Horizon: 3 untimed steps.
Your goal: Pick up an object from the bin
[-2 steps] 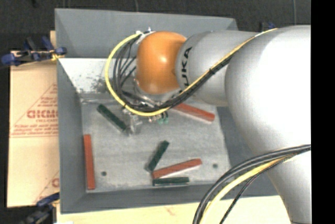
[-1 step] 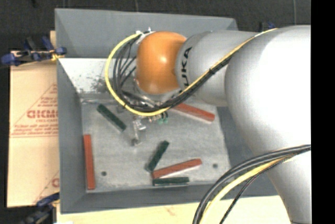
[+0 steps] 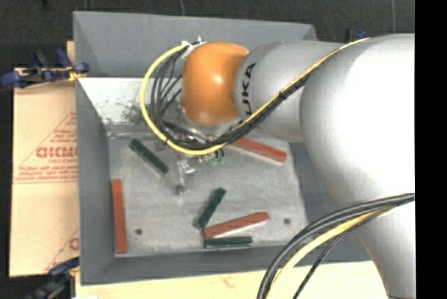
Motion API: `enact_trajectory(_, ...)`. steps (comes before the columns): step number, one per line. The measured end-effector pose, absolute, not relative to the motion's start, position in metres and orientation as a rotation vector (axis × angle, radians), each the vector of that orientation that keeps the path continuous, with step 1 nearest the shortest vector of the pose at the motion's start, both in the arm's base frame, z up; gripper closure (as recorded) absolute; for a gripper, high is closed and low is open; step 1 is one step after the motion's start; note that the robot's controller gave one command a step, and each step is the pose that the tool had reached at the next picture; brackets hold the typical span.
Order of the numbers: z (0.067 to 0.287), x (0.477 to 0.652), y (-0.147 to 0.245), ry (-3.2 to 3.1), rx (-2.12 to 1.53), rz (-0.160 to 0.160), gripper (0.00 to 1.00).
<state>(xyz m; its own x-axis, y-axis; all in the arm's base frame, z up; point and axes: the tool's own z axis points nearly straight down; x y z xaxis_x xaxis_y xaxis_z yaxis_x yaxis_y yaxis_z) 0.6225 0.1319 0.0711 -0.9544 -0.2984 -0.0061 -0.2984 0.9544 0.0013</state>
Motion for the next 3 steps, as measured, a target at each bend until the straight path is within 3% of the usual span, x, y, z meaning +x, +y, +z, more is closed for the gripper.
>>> enact_trajectory(1,0.072,0.617,0.195,3.118,-0.299,0.007,1.00)
enact_trajectory(2,0.072,0.617,0.195,3.118,-0.299,0.006,1.00)
enact_trajectory(3,0.235,0.613,0.185,3.106,-0.385,0.001,1.00)
